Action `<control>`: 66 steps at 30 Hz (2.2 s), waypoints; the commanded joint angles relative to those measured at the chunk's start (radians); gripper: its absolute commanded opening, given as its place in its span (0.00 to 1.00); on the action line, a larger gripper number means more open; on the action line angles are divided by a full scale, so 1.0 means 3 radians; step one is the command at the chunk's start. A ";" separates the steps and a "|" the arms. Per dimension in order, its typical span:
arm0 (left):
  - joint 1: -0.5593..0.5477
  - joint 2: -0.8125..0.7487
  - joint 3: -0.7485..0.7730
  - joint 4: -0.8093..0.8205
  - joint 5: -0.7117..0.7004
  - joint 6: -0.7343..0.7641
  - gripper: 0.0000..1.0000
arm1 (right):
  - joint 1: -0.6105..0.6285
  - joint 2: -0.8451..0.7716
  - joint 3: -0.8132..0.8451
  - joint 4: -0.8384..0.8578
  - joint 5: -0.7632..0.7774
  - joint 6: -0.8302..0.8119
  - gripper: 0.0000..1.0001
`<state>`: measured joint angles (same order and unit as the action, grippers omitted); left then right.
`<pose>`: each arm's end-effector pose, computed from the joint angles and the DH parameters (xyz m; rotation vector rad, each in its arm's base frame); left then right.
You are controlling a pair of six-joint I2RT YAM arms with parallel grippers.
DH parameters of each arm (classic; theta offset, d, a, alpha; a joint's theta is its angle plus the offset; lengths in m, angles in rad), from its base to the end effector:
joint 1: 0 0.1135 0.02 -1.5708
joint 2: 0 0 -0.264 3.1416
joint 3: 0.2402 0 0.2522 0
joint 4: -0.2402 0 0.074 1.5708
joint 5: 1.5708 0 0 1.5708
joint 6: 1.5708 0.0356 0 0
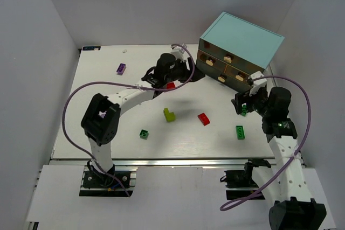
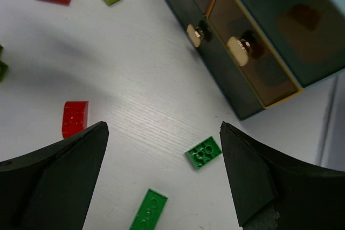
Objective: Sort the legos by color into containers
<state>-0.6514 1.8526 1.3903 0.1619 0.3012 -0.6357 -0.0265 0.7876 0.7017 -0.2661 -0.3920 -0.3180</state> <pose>0.3456 -0.2767 0.2796 0.2414 2.0144 -1.1366 0.1836 0.0087 0.3025 -0.5307 1.8219 0.1428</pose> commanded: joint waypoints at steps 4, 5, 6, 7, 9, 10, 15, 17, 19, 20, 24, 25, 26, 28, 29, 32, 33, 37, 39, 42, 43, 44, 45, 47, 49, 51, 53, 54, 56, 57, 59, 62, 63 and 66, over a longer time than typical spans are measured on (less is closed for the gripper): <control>-0.0120 0.0389 0.0479 0.0324 -0.0364 -0.0728 0.73 | 0.0012 -0.0089 0.0028 0.0294 0.0488 0.0088 0.89; -0.0160 0.0496 0.0560 0.0370 -0.0390 -0.0850 0.73 | 0.0012 -0.0003 0.0038 0.0284 0.0539 0.0134 0.89; -0.0201 0.0553 0.0606 0.0380 -0.0446 -0.0852 0.74 | 0.0012 0.0043 0.0054 0.0273 0.0595 0.0134 0.89; -0.0201 0.0599 0.0657 0.0396 -0.0543 -0.0938 0.74 | 0.0017 0.0089 0.0099 0.0248 0.0727 0.0134 0.89; -0.0278 0.0722 0.0790 0.0427 -0.0645 -0.1055 0.75 | 0.0022 0.0197 0.0151 0.0166 0.0846 0.0134 0.89; -0.0278 0.0763 0.0831 0.0467 -0.0692 -0.1097 0.75 | 0.0022 0.0218 0.0176 0.0141 0.0887 0.0129 0.89; -0.0370 0.1044 0.1199 0.0468 -0.0815 -0.1388 0.75 | 0.0027 0.0172 0.0233 0.0084 0.0836 0.0099 0.89; -0.0401 0.1172 0.1323 0.0503 -0.0840 -0.1521 0.75 | 0.0032 0.0131 0.0213 0.0099 0.0785 0.0078 0.89; -0.0401 0.1269 0.1353 0.0600 -0.0881 -0.1699 0.75 | 0.0032 0.0105 0.0207 0.0120 0.0749 0.0088 0.89; -0.0401 0.1295 0.1369 0.0636 -0.0886 -0.1741 0.75 | 0.0027 0.0110 0.0207 0.0125 0.0749 0.0088 0.89; -0.0401 0.1417 0.1425 0.0784 -0.0912 -0.2017 0.73 | 0.0027 0.0110 0.0197 0.0156 0.0754 0.0083 0.89; -0.0401 0.1443 0.1445 0.0845 -0.0907 -0.2048 0.72 | 0.0032 0.0115 0.0197 0.0151 0.0770 0.0083 0.89; -0.0401 0.1499 0.1466 0.0866 -0.0907 -0.2074 0.72 | 0.0032 0.0121 0.0192 0.0156 0.0775 0.0083 0.89; -0.0401 0.1561 0.1542 0.0983 -0.0876 -0.2135 0.69 | 0.0032 0.0121 0.0192 0.0156 0.0775 0.0088 0.89; -0.0401 0.1596 0.1568 0.1024 -0.0846 -0.2160 0.69 | 0.0032 0.0131 0.0187 0.0156 0.0770 0.0088 0.89; -0.0401 0.1699 0.1614 0.1219 -0.0784 -0.2212 0.66 | 0.0032 0.0151 0.0182 0.0146 0.0770 0.0083 0.89; -0.0401 0.1709 0.1609 0.1270 -0.0774 -0.2227 0.65 | 0.0032 0.0156 0.0182 0.0146 0.0765 0.0078 0.89; -0.0401 0.1719 0.1594 0.1362 -0.0764 -0.2237 0.64 | 0.0037 0.0177 0.0187 0.0130 0.0780 0.0073 0.89; -0.0401 0.1714 0.1604 0.1383 -0.0774 -0.2237 0.59 | 0.0037 0.0182 0.0187 0.0130 0.0780 0.0073 0.89; -0.0401 0.1719 0.1634 0.1393 -0.0753 -0.2232 0.51 | 0.0037 0.0187 0.0187 0.0135 0.0775 0.0068 0.89; -0.0401 0.1719 0.1650 0.1393 -0.0748 -0.2232 0.51 | 0.0037 0.0182 0.0187 0.0130 0.0770 0.0068 0.89; -0.0401 0.1719 0.1660 0.1403 -0.0753 -0.2232 0.51 | 0.0037 0.0192 0.0187 0.0125 0.0775 0.0063 0.89; -0.0431 0.1724 0.1665 0.1408 -0.0763 -0.2232 0.54 | 0.0042 0.0192 0.0187 0.0125 0.0775 0.0063 0.89; -0.0431 0.1770 0.1747 0.1388 -0.0764 -0.2232 0.58 | 0.0037 0.0197 0.0187 0.0125 0.0775 0.0063 0.89; -0.0431 0.1816 0.1844 0.1286 -0.0743 -0.2232 0.64 | 0.0042 0.0197 0.0192 0.0125 0.0775 0.0068 0.89; -0.0431 0.1878 0.1941 0.1245 -0.0769 -0.2237 0.67 | 0.0042 0.0202 0.0187 0.0125 0.0775 0.0063 0.89; -0.0431 0.1924 0.2038 0.1204 -0.0784 -0.2253 0.69 | 0.0042 0.0203 0.0187 0.0125 0.0780 0.0063 0.89; -0.0431 0.1949 0.2079 0.1118 -0.0804 -0.2263 0.70 | 0.0042 0.0208 0.0187 0.0125 0.0780 0.0068 0.89; -0.0431 0.2016 0.2166 0.0995 -0.0835 -0.2253 0.69 | 0.0037 0.0202 0.0187 0.0125 0.0785 0.0063 0.89; -0.0431 0.2036 0.2242 0.0949 -0.0840 -0.2253 0.69 | 0.0042 0.0197 0.0187 0.0125 0.0780 0.0068 0.89; -0.0431 0.2072 0.2274 0.0928 -0.0830 -0.2273 0.67 | 0.0042 0.0197 0.0187 0.0125 0.0780 0.0068 0.89; -0.0431 0.2072 0.2274 0.0851 -0.0835 -0.2278 0.63 | 0.0042 0.0202 0.0192 0.0125 0.0785 0.0068 0.89; -0.0431 0.2072 0.2269 0.0831 -0.0825 -0.2278 0.62 | 0.0042 0.0197 0.0192 0.0125 0.0785 0.0063 0.89; -0.0431 0.2042 0.2218 0.0820 -0.0830 -0.2268 0.61 | 0.0042 0.0192 0.0192 0.0125 0.0780 0.0068 0.89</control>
<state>-0.7830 2.4802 2.0396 0.4469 0.0689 -1.3247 -0.0174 0.8463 0.7185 -0.2531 -0.1627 -0.2955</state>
